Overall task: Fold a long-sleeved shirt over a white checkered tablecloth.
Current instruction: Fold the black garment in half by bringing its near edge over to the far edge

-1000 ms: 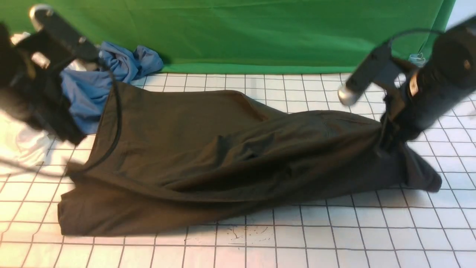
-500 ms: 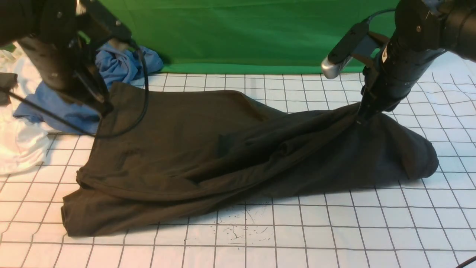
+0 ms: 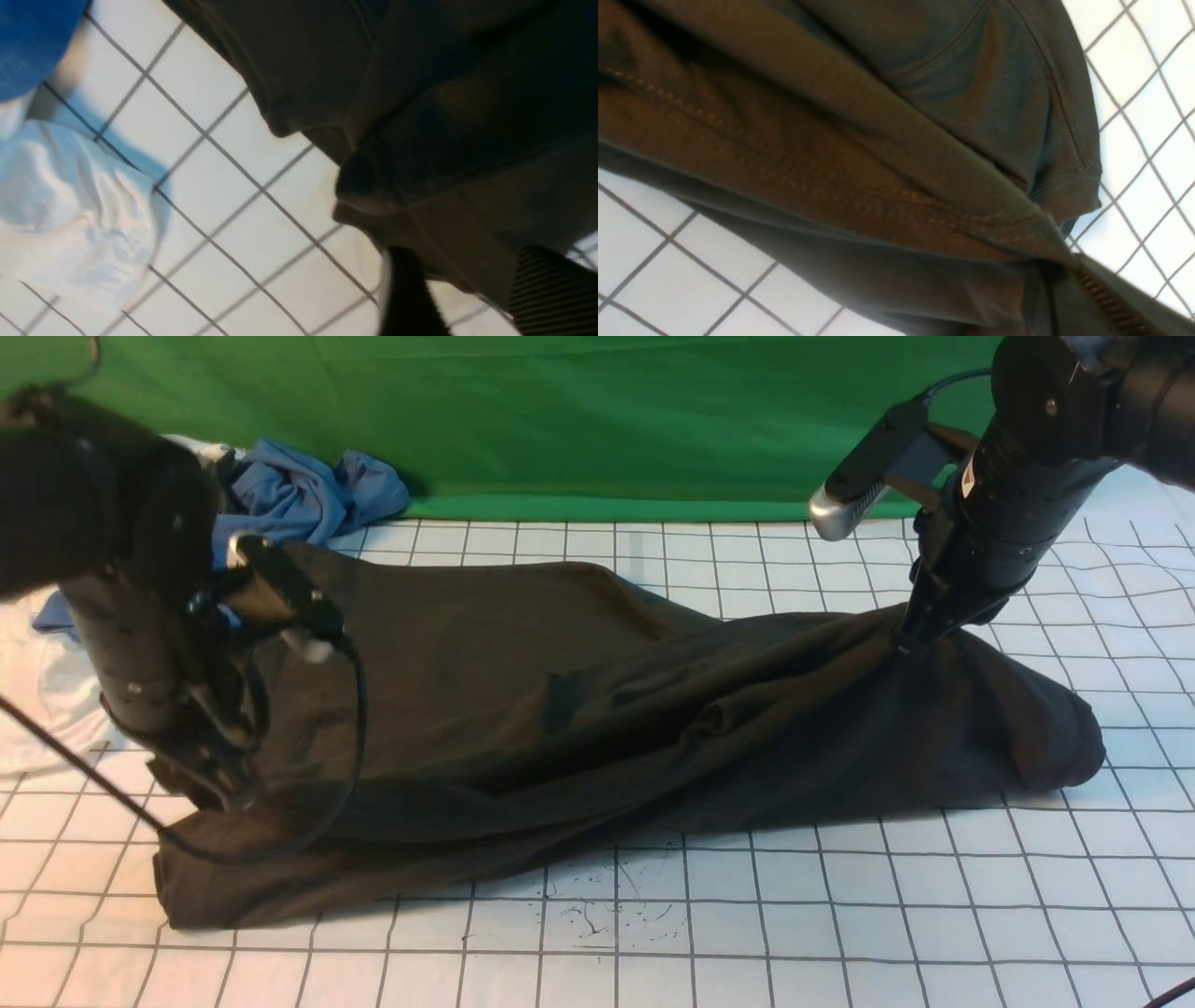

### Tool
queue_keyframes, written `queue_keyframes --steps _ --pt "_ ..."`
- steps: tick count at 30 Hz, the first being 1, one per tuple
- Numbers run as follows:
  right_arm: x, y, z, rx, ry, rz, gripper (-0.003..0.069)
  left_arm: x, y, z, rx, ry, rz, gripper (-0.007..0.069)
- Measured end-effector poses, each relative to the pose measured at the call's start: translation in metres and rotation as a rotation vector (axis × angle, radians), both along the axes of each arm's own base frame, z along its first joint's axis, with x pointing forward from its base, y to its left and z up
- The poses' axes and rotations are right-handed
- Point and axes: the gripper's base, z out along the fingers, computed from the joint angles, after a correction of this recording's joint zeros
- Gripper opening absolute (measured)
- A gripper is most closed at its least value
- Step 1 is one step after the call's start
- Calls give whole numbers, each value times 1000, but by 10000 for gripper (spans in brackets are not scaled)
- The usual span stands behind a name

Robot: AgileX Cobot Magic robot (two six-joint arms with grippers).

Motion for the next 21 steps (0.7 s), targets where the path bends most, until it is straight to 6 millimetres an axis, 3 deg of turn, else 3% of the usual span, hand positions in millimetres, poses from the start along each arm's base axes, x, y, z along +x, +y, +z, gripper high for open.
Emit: queue_keyframes --steps 1,2,3,5,9,13,16,19,21 --pt "0 0 0 5 1 -1 25 2 1 -2 12 -26 -20 376" --pt "0 1 0 7 1 -1 25 1 1 -3 14 -28 -23 386" --pt "0 1 0 13 1 -1 25 4 2 -5 27 -68 -51 468" --pt "0 1 0 21 1 -3 25 7 2 -6 38 -93 -72 527" --pt "0 2 0 27 0 -3 25 13 3 -16 33 -84 -73 569" --pt "0 2 0 27 0 -3 25 15 8 -36 -23 -9 -43 545" --pt "0 2 0 28 1 -3 25 17 7 -43 -42 20 -65 485" --pt "0 2 0 28 1 -3 25 18 7 -44 -46 18 -79 409" --pt "0 2 0 30 -2 -4 25 18 7 -45 -46 18 -81 302"
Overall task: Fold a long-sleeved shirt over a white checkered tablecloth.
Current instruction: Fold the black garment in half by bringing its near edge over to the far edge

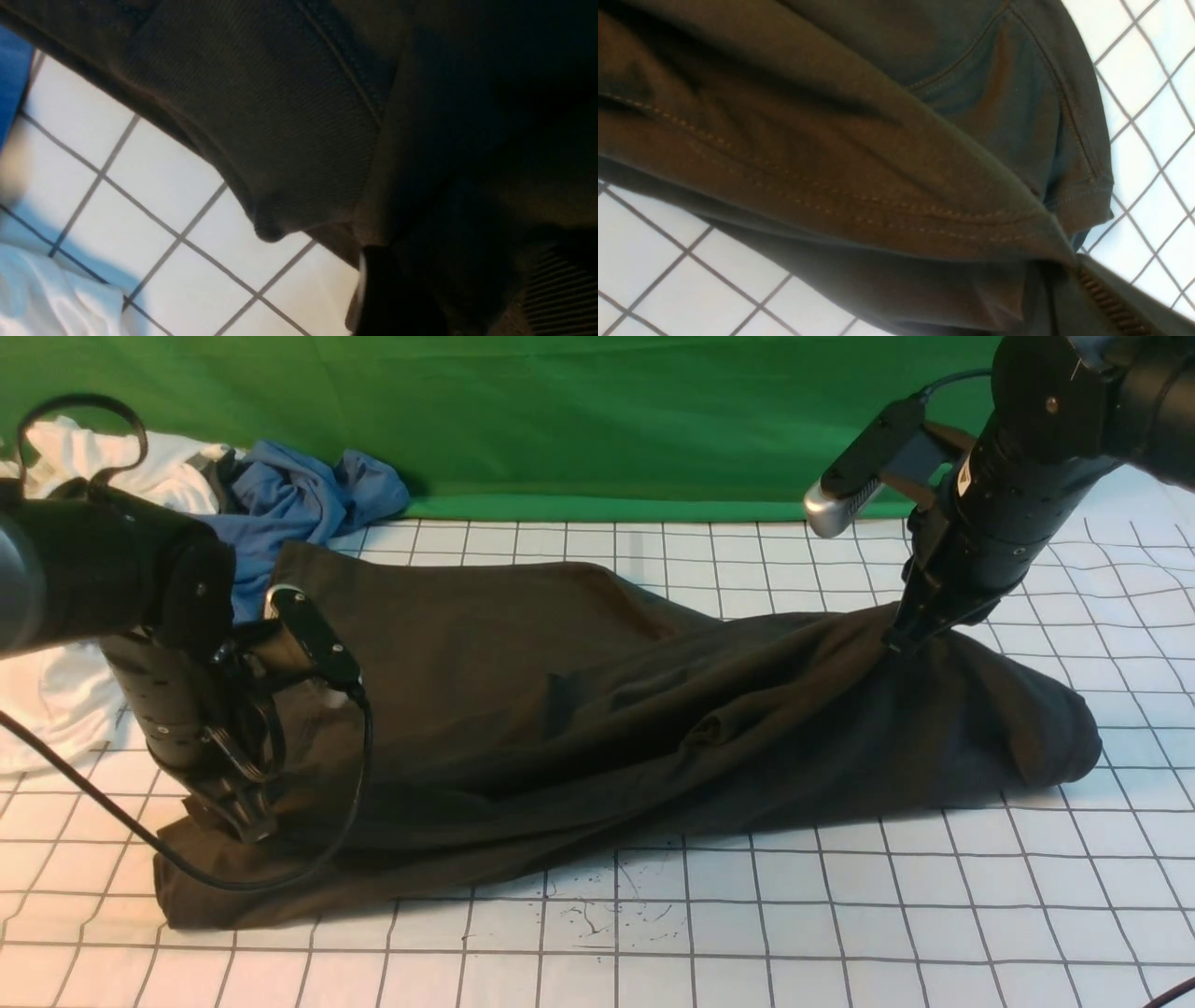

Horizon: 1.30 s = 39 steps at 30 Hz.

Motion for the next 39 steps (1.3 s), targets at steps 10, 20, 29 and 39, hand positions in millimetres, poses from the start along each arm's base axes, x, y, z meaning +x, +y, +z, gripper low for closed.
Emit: queue_keyframes --steps 10,20,29,39 --pt "-1 -1 0 -5 11 -2 25 -2 1 9 -13 -21 104 -20" --pt "1 0 6 7 -30 4 25 11 8 121 -109 -353 193 -19" --pt "15 -12 12 35 -147 -7 25 48 29 148 -126 -475 255 -19" --pt "33 -29 8 69 -245 -41 25 90 29 132 -151 -535 254 -19"
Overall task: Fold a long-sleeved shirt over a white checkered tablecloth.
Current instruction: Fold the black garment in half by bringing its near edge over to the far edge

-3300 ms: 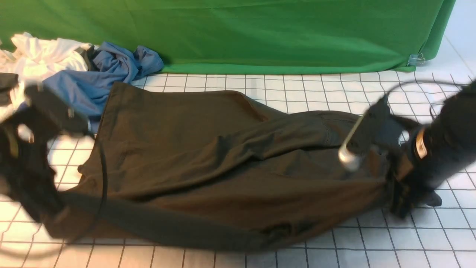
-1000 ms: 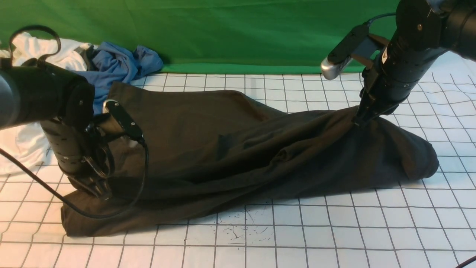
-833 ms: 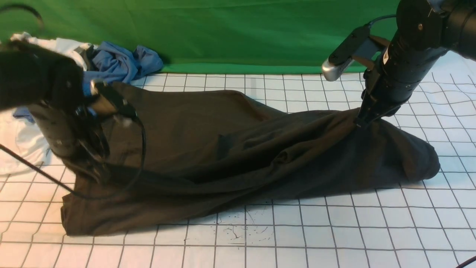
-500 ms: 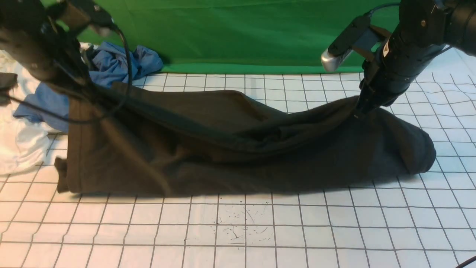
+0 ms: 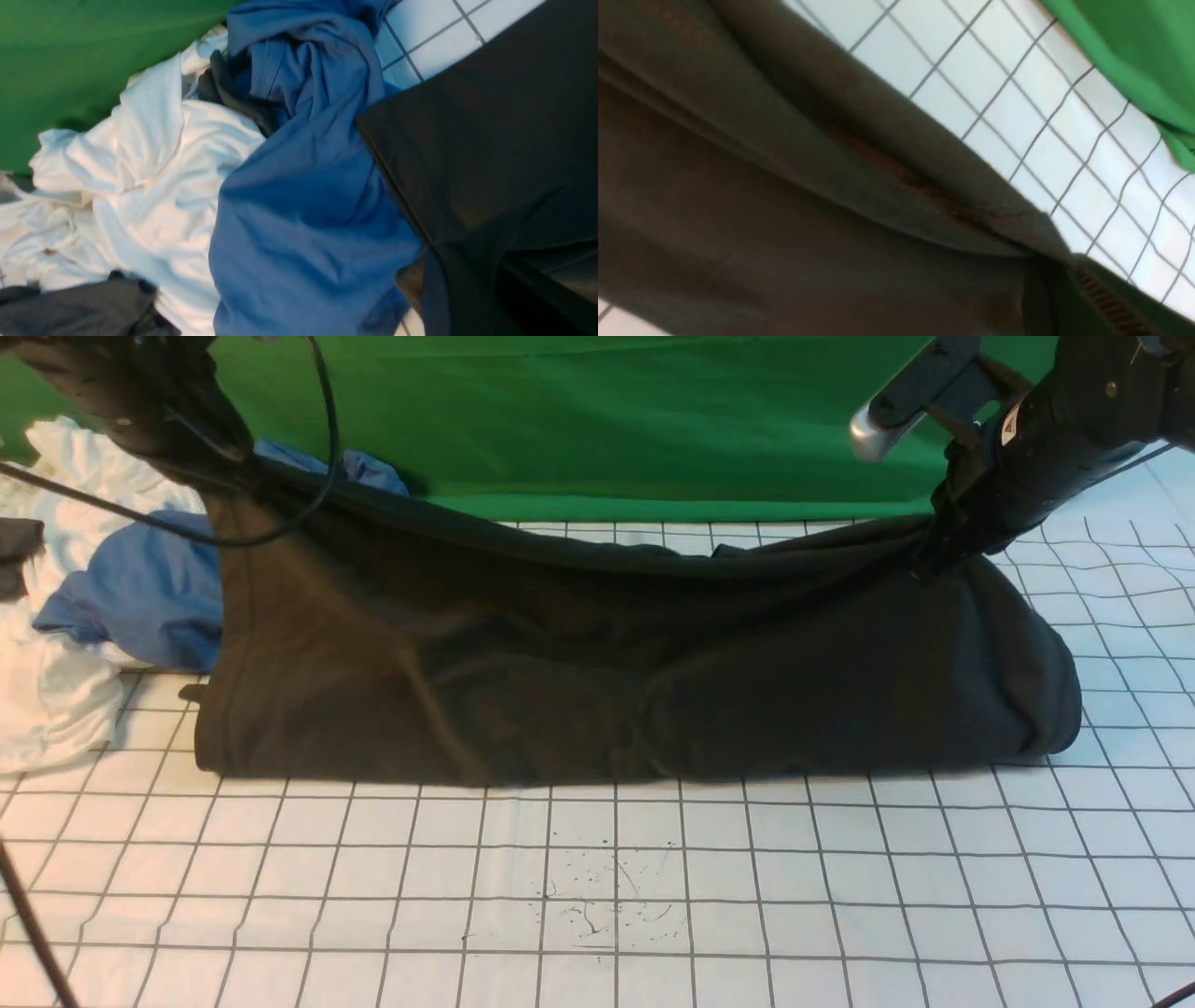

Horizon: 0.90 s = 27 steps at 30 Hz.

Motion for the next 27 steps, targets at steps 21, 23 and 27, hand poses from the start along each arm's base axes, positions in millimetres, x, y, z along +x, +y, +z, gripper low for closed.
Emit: queue_keyframes --steps 21,23,27 --pt "42 -3 -50 74 -54 -57 36 43 1 -55 -34 -46 49 -18" --pt "44 -2 -51 83 -66 -59 57 45 3 -57 -37 -49 55 -18" --pt "46 -3 -50 92 -86 -61 158 47 9 -62 -45 -56 77 -18"
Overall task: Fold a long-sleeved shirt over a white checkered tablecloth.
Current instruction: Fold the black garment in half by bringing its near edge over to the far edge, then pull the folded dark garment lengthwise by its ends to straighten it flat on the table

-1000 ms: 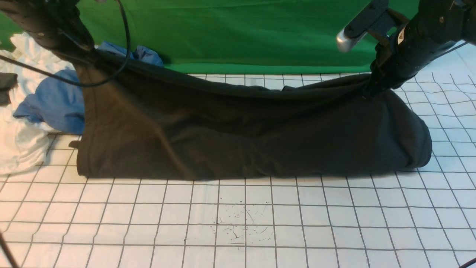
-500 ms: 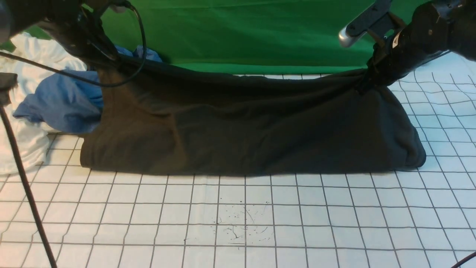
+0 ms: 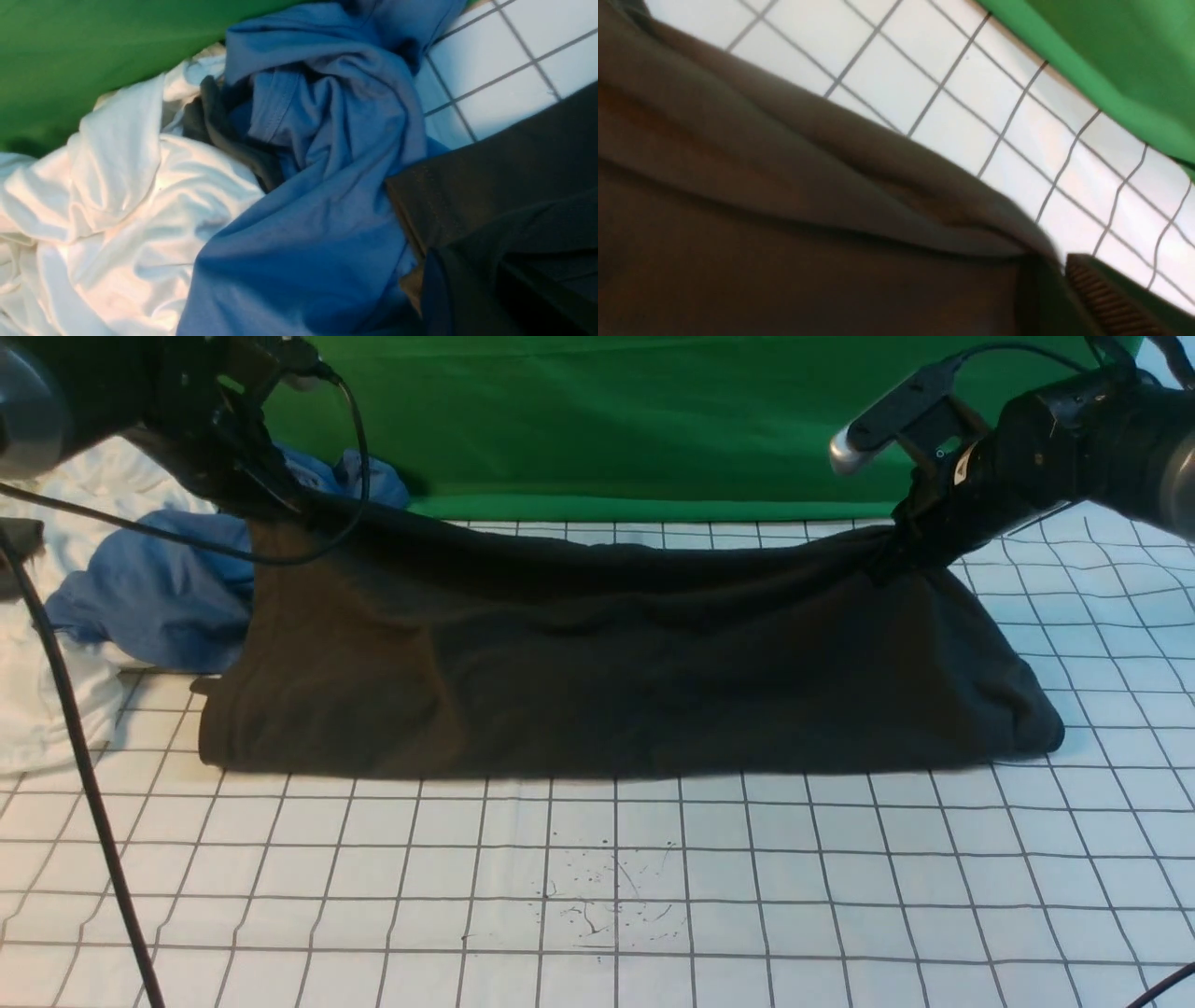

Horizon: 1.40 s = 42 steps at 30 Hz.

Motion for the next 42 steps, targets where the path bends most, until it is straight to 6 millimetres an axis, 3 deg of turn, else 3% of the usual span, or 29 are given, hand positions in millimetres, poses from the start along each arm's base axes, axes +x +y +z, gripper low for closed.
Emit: queue_keyframes --steps 5,8,12,15,16,18,21,24,27,32,35,38,42 --pt "2 -2 2 23 -17 -26 380 5 1 -3 -10 -32 8 17" --pt "2 -2 2 44 -15 -52 438 7 1 0 -8 -68 2 104" --pt "2 -3 11 67 -4 -93 430 8 1 16 -11 -111 5 291" --pt "-1 -6 35 94 -24 -132 374 4 1 44 -50 -148 49 479" --pt "-2 -6 36 95 -23 -134 371 4 1 49 -57 -159 55 489" --pt "-8 -10 57 114 -45 -160 340 -2 0 74 -130 -159 110 592" --pt "-15 -16 69 141 -37 -207 333 -13 -5 101 -258 -123 161 631" --pt "-17 -17 68 170 -1 -235 315 -20 -16 106 -313 -50 145 591" --pt "-18 -13 63 216 47 -236 239 -22 -37 95 -347 42 91 465" --pt "-17 7 48 309 126 -158 60 -10 -67 53 -399 182 13 154" --pt "-15 18 34 319 166 -133 13 0 -73 22 -417 260 2 19" --pt "-11 28 12 311 223 -122 11 9 -74 -16 -398 350 13 -30" --pt "-5 28 -27 280 336 -147 12 13 -67 -59 -289 464 34 -34"
